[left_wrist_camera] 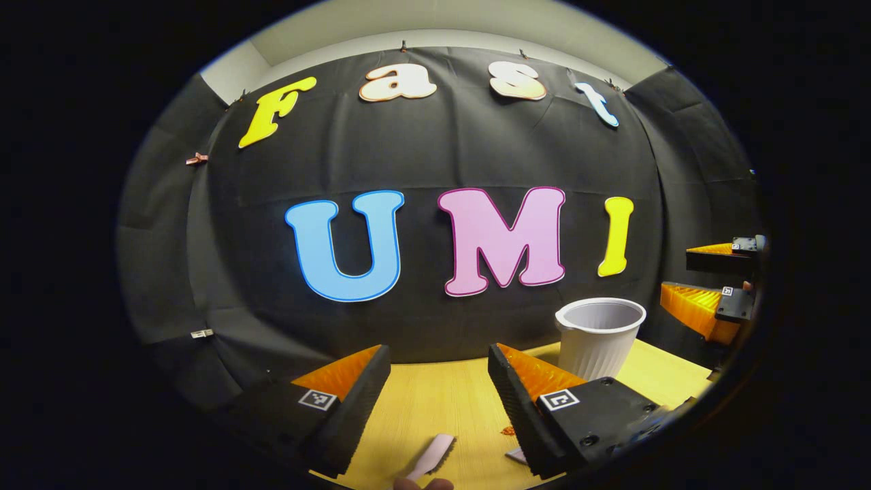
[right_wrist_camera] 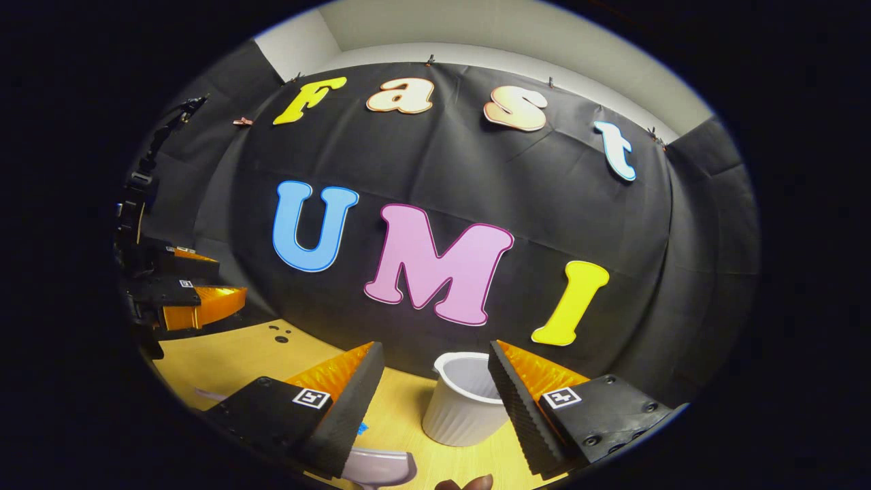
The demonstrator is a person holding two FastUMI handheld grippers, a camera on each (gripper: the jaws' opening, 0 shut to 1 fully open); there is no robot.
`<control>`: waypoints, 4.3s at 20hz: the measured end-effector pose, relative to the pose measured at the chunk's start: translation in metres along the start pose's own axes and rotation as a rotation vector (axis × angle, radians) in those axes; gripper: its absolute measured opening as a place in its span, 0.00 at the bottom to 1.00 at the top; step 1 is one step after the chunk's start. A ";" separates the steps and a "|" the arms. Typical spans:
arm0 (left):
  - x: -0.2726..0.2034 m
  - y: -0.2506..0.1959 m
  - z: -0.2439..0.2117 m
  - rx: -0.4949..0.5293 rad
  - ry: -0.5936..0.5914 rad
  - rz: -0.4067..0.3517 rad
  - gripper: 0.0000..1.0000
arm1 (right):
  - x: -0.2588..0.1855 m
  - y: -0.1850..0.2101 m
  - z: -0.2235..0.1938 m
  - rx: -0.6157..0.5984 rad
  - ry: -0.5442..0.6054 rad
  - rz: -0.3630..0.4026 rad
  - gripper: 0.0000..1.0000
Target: Pick up the small broom and dustpan from the desktop, sweep the trash into the dustpan with the broom, and then empty the trash into the garbage bin.
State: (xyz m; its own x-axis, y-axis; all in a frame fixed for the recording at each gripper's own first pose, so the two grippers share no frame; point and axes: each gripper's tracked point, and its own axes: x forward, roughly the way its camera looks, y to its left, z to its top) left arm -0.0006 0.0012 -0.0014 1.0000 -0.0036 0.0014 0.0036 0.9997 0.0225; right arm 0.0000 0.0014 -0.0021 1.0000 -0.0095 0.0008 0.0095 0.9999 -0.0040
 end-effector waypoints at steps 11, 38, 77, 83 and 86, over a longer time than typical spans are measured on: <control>-0.001 -0.006 -0.005 0.031 0.011 -0.024 0.93 | -0.010 0.013 -0.034 0.026 0.127 0.069 0.97; -0.025 0.045 -0.063 0.063 0.151 0.073 0.96 | -0.101 0.114 -0.409 0.077 1.238 0.294 0.83; 0.018 0.022 -0.391 0.088 1.071 -0.314 0.81 | -0.152 0.072 -0.320 0.161 1.157 0.233 0.34; 0.026 0.025 -0.398 0.090 1.077 -0.288 0.54 | -0.160 0.072 -0.318 0.155 1.160 0.236 0.37; 0.030 0.022 -0.397 0.095 1.065 -0.318 0.31 | -0.159 0.075 -0.316 0.137 1.170 0.264 0.34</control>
State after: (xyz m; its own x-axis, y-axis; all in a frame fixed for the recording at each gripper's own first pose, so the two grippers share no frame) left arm 0.0297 0.0322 -0.3981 0.4445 -0.1929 -0.8747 0.3054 0.9507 -0.0544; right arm -0.1580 0.0766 -0.3180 0.3674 0.2677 -0.8907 -0.1244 0.9632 0.2381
